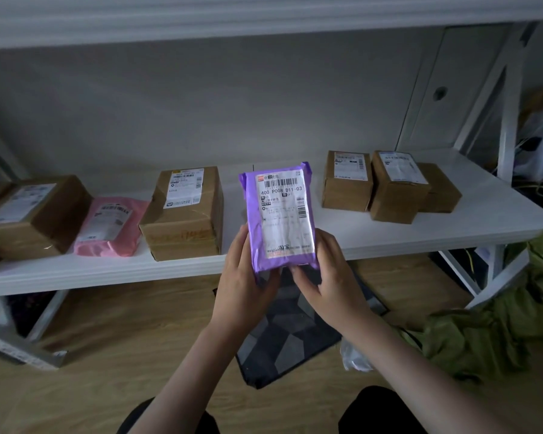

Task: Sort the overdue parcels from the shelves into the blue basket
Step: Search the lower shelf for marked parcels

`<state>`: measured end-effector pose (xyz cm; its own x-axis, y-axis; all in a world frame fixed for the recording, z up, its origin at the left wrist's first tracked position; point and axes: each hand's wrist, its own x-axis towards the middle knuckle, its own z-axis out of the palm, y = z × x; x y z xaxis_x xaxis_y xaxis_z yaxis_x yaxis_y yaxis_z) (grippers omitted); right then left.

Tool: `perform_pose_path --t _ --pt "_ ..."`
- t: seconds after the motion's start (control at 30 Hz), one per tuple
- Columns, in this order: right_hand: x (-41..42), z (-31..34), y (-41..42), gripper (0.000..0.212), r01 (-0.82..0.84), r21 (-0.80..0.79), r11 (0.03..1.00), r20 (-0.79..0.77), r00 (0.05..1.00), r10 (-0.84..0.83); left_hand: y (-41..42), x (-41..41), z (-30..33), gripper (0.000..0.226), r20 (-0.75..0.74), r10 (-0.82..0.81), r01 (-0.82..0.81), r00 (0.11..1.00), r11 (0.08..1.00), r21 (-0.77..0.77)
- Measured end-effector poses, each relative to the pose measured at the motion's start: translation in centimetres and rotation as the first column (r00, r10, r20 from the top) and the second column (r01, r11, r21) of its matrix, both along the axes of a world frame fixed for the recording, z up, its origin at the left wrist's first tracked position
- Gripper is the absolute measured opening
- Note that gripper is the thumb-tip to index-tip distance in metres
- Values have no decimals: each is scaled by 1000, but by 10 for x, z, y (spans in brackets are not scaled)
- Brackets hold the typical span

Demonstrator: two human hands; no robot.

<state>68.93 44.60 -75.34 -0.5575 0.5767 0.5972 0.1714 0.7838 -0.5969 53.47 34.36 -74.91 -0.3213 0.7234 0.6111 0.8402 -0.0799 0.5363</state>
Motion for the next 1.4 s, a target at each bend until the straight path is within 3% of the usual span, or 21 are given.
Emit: perform_pose_path --t 0.2,0.27,0.47,0.67,0.83,1.03,1.17,1.27,1.4 --pt "-9 2 5 62 -35 -104 994 -2 999 35 11 -6 -1 68 137 -11 18 991 998 -55" --pt "-19 2 18 57 -2 -166 986 59 998 12 24 -16 1 68 206 -15 38 978 993 -108" --pt "-49 -5 57 28 44 -268 962 234 972 21 56 -46 1 50 199 -9 53 980 975 -215" --pt "-74 -7 72 47 66 -290 955 275 961 17 60 -51 -18 40 331 104 -21 938 969 -247" --pt "-109 -6 65 34 64 -279 958 311 950 27 53 -71 -18 35 272 200 -140 941 964 -226" --pt "-141 -8 54 41 61 -239 969 350 936 28 46 -99 -12 53 237 293 -221 926 932 -288" --pt "-133 -5 48 41 32 -229 973 400 914 64 39 -90 -18 100 307 367 -258 878 904 -340" --pt "-112 2 41 48 -17 -223 975 406 908 108 32 -64 -22 115 139 393 -349 909 900 -263" --pt "-56 12 48 58 28 -220 975 404 913 65 39 -14 -17 92 -93 344 -351 934 933 -80"
